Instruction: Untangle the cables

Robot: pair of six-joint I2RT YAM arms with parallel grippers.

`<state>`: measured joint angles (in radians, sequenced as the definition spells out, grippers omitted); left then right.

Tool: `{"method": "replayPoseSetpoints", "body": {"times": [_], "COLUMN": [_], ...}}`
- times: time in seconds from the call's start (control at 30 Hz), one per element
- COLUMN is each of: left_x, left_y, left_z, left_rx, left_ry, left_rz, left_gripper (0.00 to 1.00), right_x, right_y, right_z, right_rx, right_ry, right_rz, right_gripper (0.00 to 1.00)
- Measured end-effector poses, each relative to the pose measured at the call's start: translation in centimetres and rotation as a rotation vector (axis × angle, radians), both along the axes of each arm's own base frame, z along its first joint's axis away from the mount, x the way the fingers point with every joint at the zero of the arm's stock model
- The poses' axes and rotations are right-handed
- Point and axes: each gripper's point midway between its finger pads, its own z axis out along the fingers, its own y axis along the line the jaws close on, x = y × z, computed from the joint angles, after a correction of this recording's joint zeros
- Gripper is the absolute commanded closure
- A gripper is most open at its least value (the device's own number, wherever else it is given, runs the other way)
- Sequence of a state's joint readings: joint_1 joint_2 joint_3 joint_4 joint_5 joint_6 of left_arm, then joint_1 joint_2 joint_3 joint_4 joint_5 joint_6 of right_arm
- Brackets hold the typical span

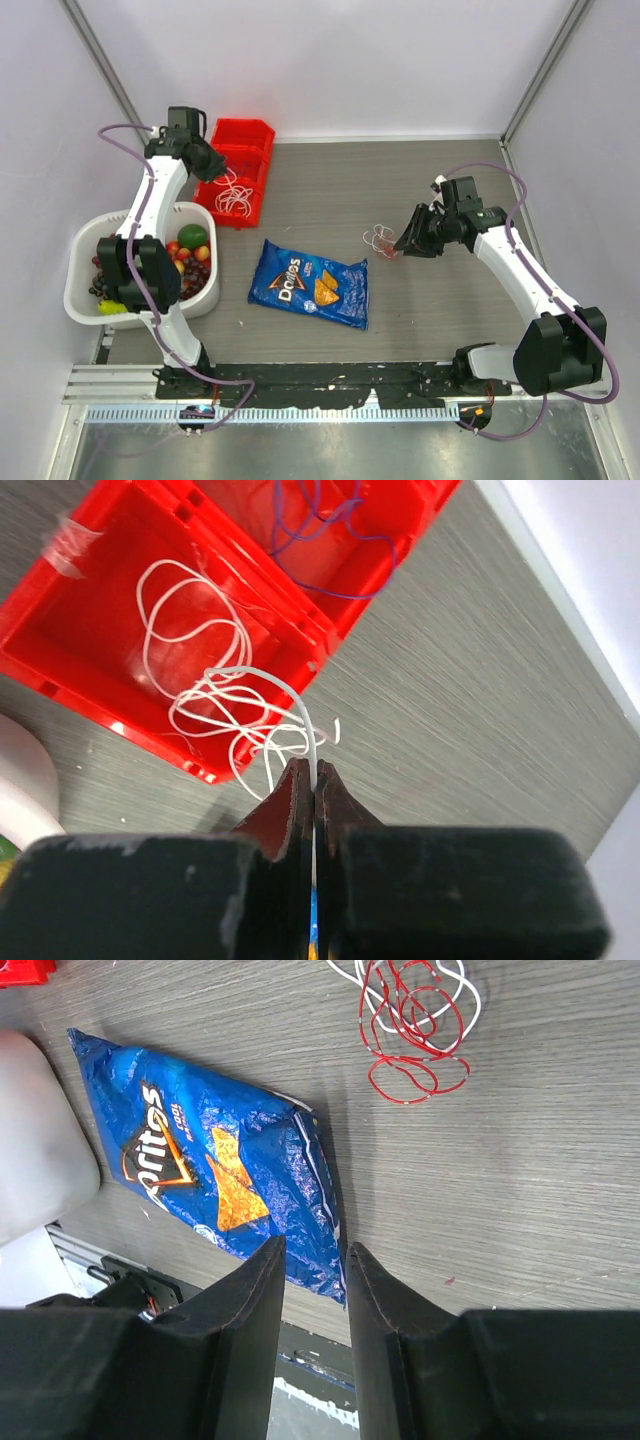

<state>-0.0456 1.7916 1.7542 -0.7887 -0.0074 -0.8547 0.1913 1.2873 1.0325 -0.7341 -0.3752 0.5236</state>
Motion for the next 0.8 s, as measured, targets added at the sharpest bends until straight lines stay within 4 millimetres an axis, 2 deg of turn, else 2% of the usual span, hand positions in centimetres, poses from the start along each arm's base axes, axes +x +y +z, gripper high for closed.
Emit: {"method": "replayPoseSetpoints", "body": {"times": [0.07,0.17,0.4,0.5,0.63,0.7,0.8], "left_x": [0.2,0.5,0.5,0.2,-1.5,-2.4,-4.2], "left_y": [0.6,1.3,1.2,1.2,1.2,1.0,-0.1], "left_z": [-1.1,-2.4,-3.5,-3.5,-3.2,-2.4,-0.1], "left_rx": [0.001,0.002,-0.019,-0.019,-0.02,-0.028,-0.079], "left_ry": [0.027,0.06,0.095,0.093,0.098,0.082,0.028], "left_rz": [0.014,0.027,0.018,0.018,0.017,0.011,-0.028], "left_gripper": [0.99,0.93,0.63,0.57,0.53,0.52,0.5], "right_x": [0.0,0.0,0.1,0.1,0.4,0.6,1.6], "right_y": [0.0,0.0,-0.1,0.0,0.2,0.2,0.1], "right_z": [0.0,0.0,-0.1,-0.4,-1.4,-1.8,-2.6], "right_rx": [0.0,0.0,-0.007,-0.003,0.002,-0.002,-0.009], "right_ry": [0.002,0.001,0.002,0.015,0.046,0.061,0.089], "right_rz": [-0.001,-0.001,-0.005,-0.003,0.001,-0.001,-0.007], "right_gripper": [0.64,0.64,0.64,0.64,0.64,0.63,0.63]}}
